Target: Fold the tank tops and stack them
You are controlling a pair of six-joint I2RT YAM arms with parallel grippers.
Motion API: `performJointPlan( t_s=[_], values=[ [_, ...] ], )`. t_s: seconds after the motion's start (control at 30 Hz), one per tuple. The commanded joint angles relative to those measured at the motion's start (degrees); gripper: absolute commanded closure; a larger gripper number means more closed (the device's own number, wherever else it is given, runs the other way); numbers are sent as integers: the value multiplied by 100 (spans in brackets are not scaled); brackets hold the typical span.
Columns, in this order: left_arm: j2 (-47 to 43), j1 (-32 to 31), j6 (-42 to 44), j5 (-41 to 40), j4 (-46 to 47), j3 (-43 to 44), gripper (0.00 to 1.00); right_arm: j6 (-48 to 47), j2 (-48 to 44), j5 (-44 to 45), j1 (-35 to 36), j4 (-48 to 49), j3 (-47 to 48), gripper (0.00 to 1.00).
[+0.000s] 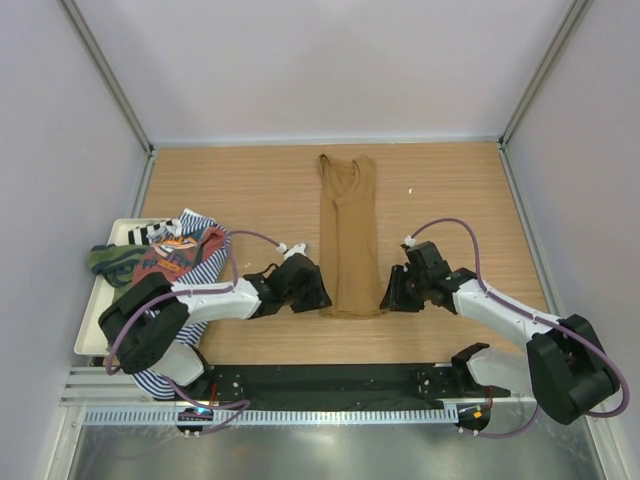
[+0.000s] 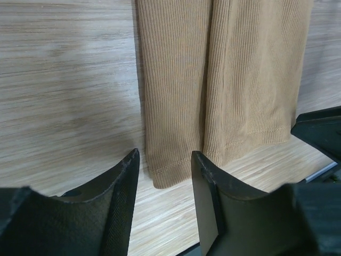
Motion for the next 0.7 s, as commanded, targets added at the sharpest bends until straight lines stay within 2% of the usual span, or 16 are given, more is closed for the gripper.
performJointPlan(
  t_s=[0.0, 0.07, 0.2, 0.27, 0.37, 0.47, 0.53, 0.63, 0.67],
  values=[
    [-120, -33, -264, 53, 331, -244, 55, 48, -74, -104, 42, 159, 1, 63],
    [-155, -42, -308, 53, 350, -332, 57, 56, -56, -113, 33, 159, 1, 68],
    [-121, -42, -344, 88, 569, -464, 62, 56, 23, -201, 103, 264, 10, 72],
    [-33, -50, -352, 141, 622, -464, 64, 82, 84, -175, 182, 282, 10, 71],
    [152, -50, -379, 210, 815, -482, 67, 161, 233, -192, 252, 422, -69, 64],
    [258, -59, -423, 211, 938, -517, 69, 223, 269, -157, 288, 510, -157, 64],
    [249, -59, -405, 211, 974, -543, 72, 241, 217, -96, 297, 537, -219, 69],
    [92, -59, -440, 167, 747, -535, 78, 302, 7, 53, 297, 371, -210, 86],
    [21, -68, -449, 115, 667, -535, 81, 302, 6, 62, 314, 327, -193, 86]
  ],
)
